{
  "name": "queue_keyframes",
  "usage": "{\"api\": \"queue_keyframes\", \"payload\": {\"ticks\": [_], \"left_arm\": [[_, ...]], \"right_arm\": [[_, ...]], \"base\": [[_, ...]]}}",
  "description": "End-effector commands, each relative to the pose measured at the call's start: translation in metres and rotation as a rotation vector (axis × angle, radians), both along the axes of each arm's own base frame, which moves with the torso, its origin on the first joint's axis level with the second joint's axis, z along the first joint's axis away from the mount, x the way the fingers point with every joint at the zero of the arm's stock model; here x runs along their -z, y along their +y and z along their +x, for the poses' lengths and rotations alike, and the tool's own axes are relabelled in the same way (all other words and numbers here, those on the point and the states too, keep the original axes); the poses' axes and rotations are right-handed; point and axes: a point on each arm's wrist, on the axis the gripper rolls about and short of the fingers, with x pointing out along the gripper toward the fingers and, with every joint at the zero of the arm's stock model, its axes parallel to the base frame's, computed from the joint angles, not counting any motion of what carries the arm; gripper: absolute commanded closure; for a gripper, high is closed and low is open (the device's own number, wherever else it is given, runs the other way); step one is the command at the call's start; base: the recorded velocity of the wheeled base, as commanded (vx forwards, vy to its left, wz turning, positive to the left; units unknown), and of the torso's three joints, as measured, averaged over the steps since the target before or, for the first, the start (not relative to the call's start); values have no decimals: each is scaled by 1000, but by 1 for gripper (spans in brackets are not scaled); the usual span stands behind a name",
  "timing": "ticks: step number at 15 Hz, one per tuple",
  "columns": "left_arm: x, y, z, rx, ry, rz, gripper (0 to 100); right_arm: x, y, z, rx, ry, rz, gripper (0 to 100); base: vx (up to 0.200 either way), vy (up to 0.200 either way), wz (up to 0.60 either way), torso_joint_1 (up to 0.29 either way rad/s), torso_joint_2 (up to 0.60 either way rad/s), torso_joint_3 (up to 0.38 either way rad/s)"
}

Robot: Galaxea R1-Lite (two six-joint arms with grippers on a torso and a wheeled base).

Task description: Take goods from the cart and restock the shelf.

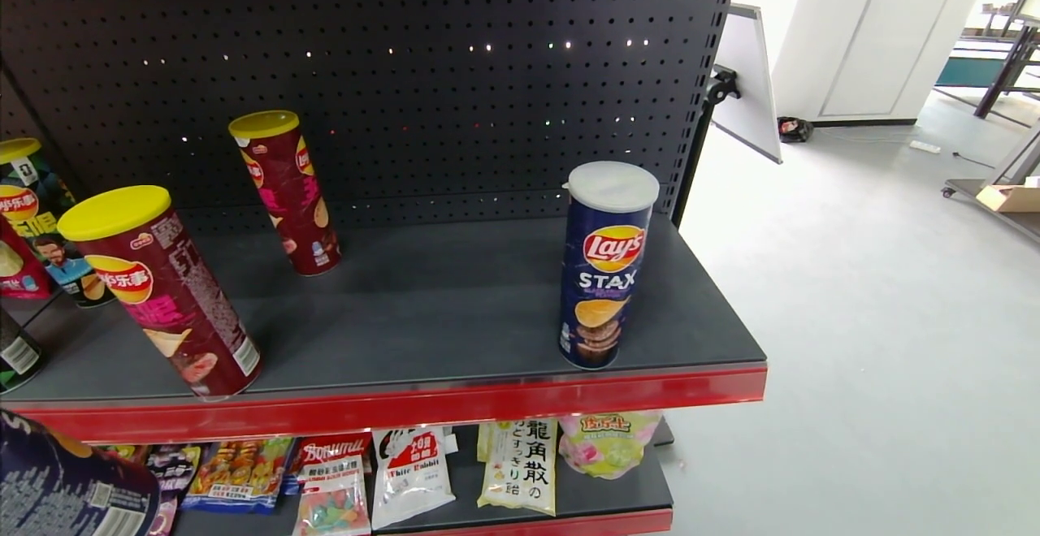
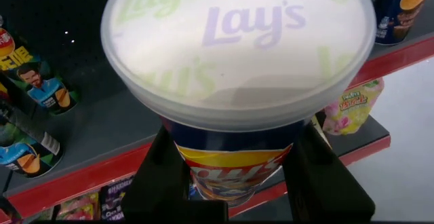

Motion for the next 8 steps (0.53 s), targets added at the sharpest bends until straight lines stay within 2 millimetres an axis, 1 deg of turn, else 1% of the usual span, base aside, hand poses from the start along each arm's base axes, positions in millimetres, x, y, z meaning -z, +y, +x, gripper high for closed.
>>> {"api": "queue_keyframes", "payload": {"ticks": [1,5,8], "left_arm": [[-1,-1,4,7,15,3,100],[-7,-2,18,7,14,3,100],[-11,-4,30,5,17,2,100]], "right_arm": [[0,0,0,-1,1,-1,0],[0,0,0,-1,1,-1,0],[0,0,0,-1,1,-1,0]], "base": [[0,0,0,0,0,0],[0,0,-600,0,0,0],[0,0,0,0,0,0]]}}
